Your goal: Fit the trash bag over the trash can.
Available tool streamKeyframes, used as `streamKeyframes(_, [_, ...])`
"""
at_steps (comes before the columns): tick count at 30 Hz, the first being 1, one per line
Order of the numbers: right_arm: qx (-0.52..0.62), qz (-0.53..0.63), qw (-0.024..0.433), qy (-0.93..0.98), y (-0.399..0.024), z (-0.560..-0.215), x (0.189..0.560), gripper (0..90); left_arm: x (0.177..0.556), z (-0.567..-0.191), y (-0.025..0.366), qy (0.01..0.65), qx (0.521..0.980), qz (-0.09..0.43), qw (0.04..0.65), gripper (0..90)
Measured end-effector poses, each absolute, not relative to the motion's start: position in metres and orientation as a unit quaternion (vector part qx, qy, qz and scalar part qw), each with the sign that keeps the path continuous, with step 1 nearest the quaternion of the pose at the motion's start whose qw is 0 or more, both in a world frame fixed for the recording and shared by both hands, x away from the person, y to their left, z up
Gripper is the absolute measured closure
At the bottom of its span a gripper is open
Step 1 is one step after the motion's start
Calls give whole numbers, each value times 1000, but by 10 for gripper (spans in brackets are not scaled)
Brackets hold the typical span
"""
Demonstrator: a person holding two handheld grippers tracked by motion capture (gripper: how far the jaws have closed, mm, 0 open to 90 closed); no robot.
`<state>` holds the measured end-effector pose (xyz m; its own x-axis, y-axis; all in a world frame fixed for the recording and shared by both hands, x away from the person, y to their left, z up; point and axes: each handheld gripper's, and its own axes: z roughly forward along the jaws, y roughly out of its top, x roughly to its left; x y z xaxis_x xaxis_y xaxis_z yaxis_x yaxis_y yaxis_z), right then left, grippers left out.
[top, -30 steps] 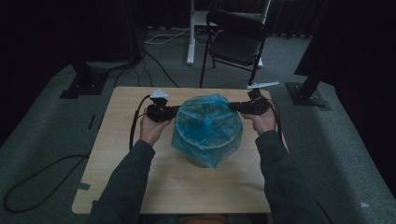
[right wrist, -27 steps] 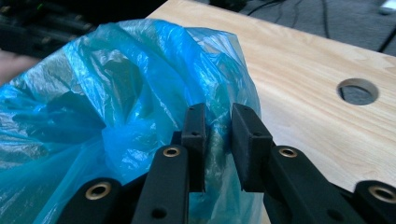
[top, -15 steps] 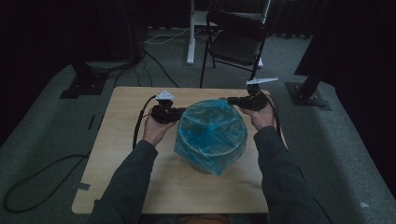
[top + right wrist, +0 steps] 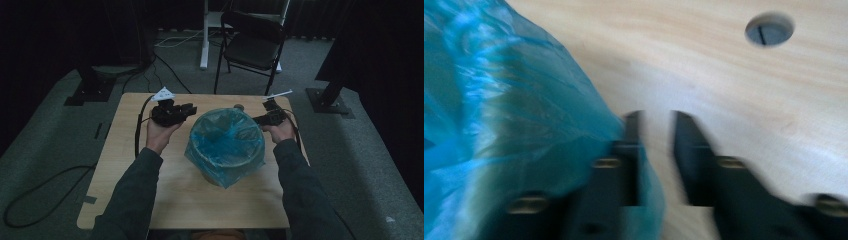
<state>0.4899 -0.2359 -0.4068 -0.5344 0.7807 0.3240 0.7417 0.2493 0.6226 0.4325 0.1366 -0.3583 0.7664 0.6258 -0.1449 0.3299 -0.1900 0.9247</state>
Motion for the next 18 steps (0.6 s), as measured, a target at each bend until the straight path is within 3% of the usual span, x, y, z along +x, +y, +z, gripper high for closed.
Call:
streamKeyframes(1, [483,388,34,784,-240,-403,487,584,430,-355,133,302,765,133,553,677])
streamKeyframes(5, [490,423,74,759,-253,-391,471,510,417,-342,106,235,808,134,524,643])
streamKeyframes(12, [481,453,94,745,-270,-385,453,486,400,-332,33,107,895,121,416,625])
streamKeyframes(18, [480,447,93,749,-272,-390,450,485,397,-345,-23,55,944,132,298,609])
